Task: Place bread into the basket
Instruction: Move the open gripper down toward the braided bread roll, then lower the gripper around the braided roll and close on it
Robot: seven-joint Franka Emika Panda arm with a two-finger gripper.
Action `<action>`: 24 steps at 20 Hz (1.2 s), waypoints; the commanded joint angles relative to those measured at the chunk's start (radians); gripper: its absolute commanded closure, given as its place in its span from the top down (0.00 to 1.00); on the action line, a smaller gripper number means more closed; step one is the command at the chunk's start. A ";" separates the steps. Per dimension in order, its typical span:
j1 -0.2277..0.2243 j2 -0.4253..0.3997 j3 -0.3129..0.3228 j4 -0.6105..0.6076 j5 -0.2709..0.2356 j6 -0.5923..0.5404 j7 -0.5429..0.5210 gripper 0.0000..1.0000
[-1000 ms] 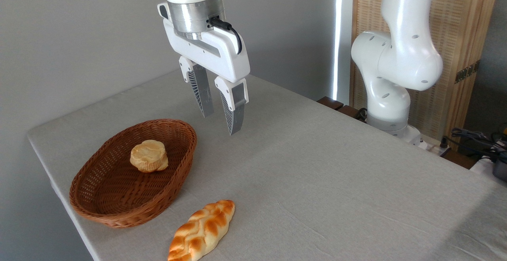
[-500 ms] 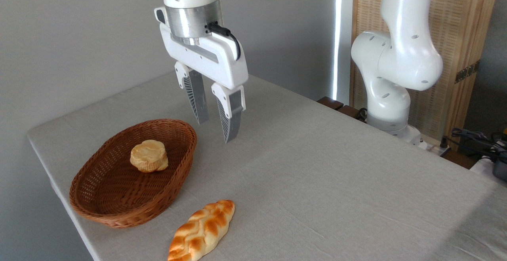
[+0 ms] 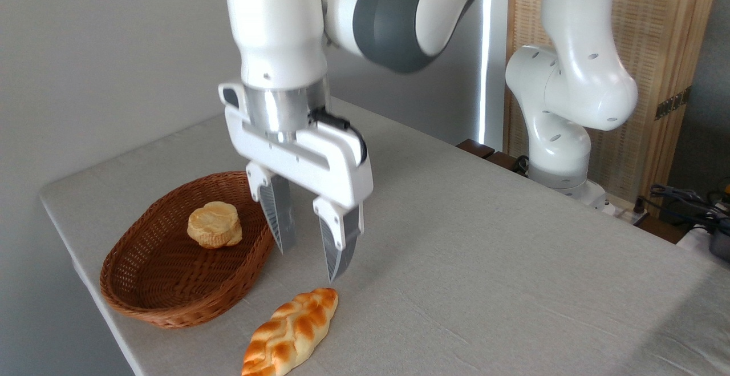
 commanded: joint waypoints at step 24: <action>-0.007 0.186 -0.003 0.052 -0.051 0.178 -0.063 1.00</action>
